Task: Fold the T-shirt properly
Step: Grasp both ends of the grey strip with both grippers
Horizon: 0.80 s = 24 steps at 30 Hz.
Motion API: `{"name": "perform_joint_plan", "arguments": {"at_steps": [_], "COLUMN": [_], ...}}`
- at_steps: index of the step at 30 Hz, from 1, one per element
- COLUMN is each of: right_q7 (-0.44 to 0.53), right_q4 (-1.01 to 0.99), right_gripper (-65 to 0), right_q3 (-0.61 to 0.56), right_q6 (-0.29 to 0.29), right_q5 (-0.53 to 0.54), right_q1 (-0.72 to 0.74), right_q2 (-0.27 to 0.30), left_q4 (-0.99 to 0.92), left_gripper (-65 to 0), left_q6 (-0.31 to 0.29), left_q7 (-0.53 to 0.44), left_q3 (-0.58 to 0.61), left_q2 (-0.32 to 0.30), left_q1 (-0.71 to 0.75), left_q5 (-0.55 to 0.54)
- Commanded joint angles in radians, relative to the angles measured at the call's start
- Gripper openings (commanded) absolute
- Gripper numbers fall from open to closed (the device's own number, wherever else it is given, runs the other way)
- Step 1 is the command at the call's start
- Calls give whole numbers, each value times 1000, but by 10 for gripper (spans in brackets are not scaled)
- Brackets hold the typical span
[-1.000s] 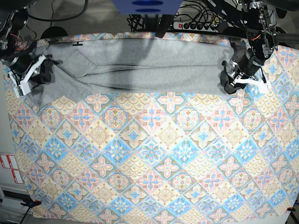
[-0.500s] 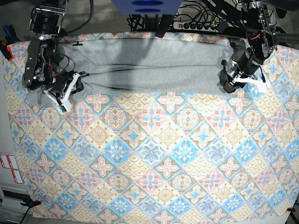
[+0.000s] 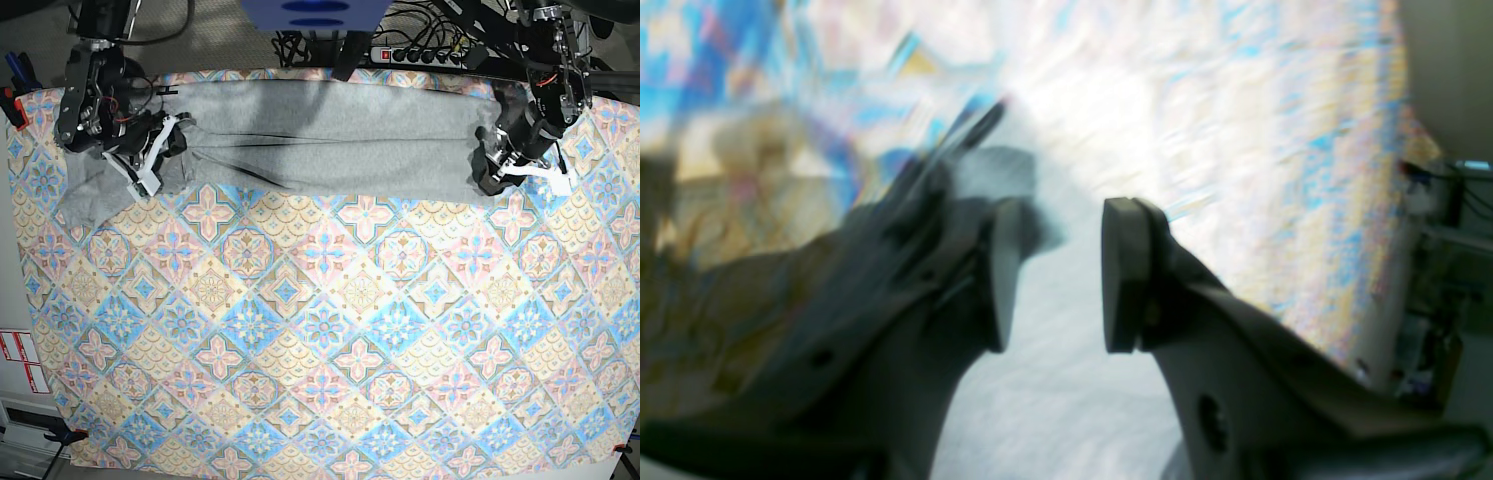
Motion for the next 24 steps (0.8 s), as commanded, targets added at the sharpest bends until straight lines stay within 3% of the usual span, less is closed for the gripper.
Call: {"name": "perform_joint_plan", "arguments": {"at_steps": [1, 14, 20, 24], "right_q7": [-27, -24, -23, -23], "right_q4": [4, 93, 277, 296], "right_gripper": [-594, -594, -594, -594], "right_q3": [0, 11, 11, 11], "right_q6": [2, 2, 2, 2], "right_q5": [-19, -15, -15, -16], "right_q1": [-15, -38, -69, -64], "right_q2": [10, 30, 30, 28], "left_q4": [10, 4, -3, -3], "left_gripper": [-454, -454, -450, -448], "left_q6": [-8, -9, -11, -9], "left_q7": [-11, -9, -9, -7], "left_q3": [-5, -10, 44, 95], "left_q2": [-14, -21, -116, -182], "left_q1": [-17, -6, 14, 16], "left_q5": [-13, -13, 16, 56]}}
